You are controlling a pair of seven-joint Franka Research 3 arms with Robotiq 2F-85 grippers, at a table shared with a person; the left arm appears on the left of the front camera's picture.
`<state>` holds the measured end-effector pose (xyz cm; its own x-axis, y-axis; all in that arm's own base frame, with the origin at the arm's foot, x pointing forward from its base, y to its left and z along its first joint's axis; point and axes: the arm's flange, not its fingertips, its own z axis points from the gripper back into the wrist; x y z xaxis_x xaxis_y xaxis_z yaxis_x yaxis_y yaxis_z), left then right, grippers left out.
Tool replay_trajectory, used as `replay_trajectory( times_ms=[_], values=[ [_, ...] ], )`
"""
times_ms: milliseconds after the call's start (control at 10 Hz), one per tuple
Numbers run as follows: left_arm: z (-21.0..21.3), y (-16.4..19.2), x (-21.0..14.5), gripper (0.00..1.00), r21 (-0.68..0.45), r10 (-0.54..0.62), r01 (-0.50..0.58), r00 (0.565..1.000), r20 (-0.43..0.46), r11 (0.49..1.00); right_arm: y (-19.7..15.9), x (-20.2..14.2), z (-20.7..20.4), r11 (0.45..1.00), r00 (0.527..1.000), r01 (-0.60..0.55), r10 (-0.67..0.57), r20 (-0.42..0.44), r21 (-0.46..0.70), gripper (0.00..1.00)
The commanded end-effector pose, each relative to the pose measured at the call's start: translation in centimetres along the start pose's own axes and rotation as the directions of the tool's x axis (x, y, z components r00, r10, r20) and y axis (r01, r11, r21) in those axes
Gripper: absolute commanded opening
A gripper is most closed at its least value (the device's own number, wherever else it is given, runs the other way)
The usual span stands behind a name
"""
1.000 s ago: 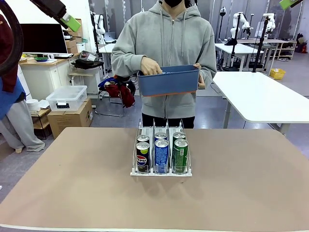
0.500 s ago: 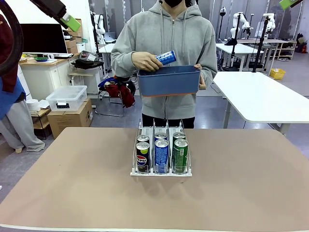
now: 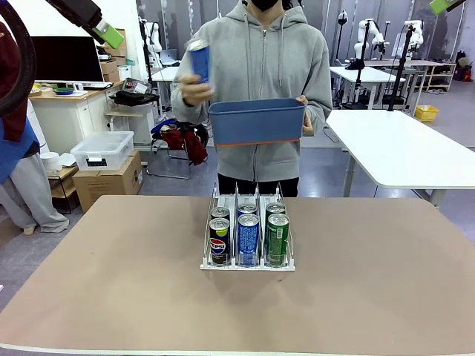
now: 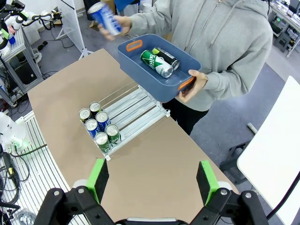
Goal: Fill the beverage cans into the dispenser.
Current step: Pick up the Ionic drink handed by the human.
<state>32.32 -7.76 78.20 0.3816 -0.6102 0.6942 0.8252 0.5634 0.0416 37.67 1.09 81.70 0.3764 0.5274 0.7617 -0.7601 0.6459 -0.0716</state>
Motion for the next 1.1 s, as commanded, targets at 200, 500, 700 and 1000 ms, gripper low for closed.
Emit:
replay_trajectory(
  times_ms=[200,500,700,1000],
  values=[
    [-0.12,0.02,-0.02,1.00,-0.004,0.000,0.000,1.000,-0.004,1.000,0.12,-0.12,0.02,1.000,1.000,0.000,0.000,0.000,0.003,1.00],
    [-0.12,0.02,-0.02,1.00,-0.004,0.000,0.000,1.000,-0.004,1.000,0.12,-0.12,0.02,1.000,1.000,0.000,0.000,0.000,0.003,1.00],
    [-0.12,0.02,-0.02,1.00,-0.004,0.000,0.000,1.000,-0.004,1.000,0.12,-0.12,0.02,1.000,1.000,0.000,0.000,0.000,0.003,1.00],
    [-0.12,0.02,-0.02,1.00,-0.004,0.000,0.000,1.000,-0.004,1.000,0.12,-0.12,0.02,1.000,1.000,0.000,0.000,0.000,0.003,1.00]
  ],
)
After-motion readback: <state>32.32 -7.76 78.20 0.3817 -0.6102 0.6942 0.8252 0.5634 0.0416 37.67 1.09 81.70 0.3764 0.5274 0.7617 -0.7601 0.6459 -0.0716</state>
